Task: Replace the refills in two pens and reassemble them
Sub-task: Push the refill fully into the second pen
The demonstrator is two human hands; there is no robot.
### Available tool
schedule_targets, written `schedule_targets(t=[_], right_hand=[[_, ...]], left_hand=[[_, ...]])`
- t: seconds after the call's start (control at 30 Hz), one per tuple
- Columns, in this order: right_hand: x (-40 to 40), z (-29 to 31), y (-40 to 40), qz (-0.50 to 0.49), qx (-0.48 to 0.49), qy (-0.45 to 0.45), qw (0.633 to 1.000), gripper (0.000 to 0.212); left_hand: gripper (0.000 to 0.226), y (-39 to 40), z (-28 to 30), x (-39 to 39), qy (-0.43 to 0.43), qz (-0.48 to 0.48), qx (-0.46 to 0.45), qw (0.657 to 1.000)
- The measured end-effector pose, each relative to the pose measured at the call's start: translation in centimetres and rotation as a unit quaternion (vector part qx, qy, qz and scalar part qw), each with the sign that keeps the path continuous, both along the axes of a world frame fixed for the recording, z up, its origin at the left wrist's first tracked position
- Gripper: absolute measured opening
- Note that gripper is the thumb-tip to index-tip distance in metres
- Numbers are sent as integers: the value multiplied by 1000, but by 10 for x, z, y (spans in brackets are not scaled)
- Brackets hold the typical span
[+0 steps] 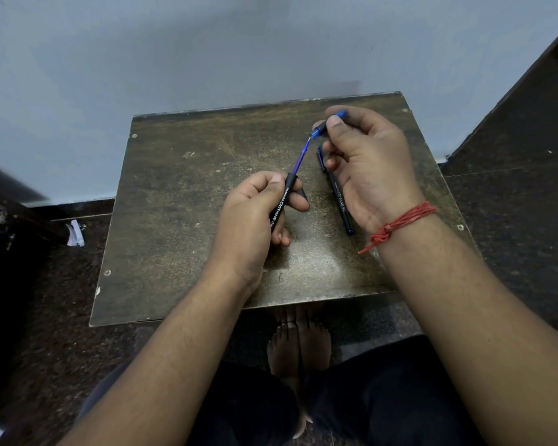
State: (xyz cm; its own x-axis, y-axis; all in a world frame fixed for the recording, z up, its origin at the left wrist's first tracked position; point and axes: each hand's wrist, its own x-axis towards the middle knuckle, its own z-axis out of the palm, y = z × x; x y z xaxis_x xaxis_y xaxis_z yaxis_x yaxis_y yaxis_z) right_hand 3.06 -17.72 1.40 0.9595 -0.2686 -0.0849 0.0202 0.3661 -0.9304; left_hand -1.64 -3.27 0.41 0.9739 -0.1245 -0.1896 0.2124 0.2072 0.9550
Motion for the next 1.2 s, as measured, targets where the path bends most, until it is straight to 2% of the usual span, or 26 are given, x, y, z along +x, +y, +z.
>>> schedule_targets(t=[0.23, 0.4, 0.57, 0.77, 1.07, 1.2], right_hand=[[-2, -1, -1, 46, -76, 1, 996, 11], [-4, 2, 0, 63, -93, 7, 994, 16], [-9, 4, 5, 125, -136, 2, 983, 19], [-11, 6, 8, 154, -147, -8, 977, 26], [-11, 6, 6, 186, -170, -32, 967, 18], [-9, 4, 6, 184, -147, -21, 972, 23]], left_hand=[[24, 0, 1, -1, 0, 2, 13, 1000], [25, 1, 2, -1, 1, 6, 21, 1000], [24, 1, 3, -1, 7, 14, 18, 1000], [23, 3, 3, 0, 8, 25, 14, 1000], [25, 3, 3, 0, 3, 38, 22, 999], [25, 2, 3, 0, 1, 40, 19, 999]])
